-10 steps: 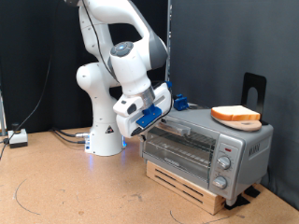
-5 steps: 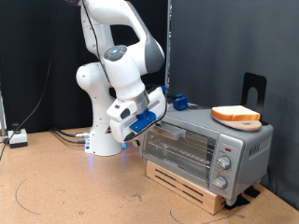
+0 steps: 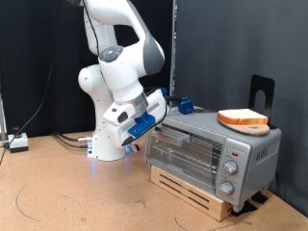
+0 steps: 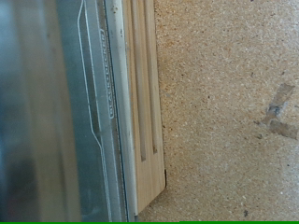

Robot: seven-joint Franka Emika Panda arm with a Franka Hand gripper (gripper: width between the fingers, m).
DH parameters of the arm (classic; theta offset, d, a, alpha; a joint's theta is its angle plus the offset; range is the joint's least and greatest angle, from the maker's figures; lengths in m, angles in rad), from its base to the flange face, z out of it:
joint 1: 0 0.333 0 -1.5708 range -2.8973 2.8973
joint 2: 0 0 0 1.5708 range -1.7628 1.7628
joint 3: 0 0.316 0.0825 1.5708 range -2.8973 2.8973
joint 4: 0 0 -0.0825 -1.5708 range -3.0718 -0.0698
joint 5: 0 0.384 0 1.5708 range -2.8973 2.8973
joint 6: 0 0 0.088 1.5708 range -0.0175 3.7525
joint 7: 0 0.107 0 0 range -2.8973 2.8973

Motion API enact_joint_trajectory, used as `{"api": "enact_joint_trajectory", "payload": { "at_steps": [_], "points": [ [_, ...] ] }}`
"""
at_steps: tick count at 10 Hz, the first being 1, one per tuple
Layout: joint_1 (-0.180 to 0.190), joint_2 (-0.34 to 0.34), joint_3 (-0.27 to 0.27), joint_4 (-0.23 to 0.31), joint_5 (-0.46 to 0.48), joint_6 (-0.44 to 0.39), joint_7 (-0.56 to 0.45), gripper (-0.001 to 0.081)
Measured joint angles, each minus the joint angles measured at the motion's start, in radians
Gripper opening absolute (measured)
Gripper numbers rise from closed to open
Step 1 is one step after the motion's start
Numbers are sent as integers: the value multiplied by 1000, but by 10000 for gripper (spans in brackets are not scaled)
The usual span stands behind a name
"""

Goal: Make a piece of toast with the oven

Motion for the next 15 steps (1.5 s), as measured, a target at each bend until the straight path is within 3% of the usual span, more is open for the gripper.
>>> {"api": "enact_joint_trajectory", "payload": {
  "at_steps": [5,9,13,15],
  "points": [
    [-20,35,-1,20,-34,10,3,809],
    [-33,111,-2,28,-38,66,10,809],
    [-32,139,-2,38,33,77,-54,809],
    [-31,139,0,38,54,144,-76,809]
  ]
}}
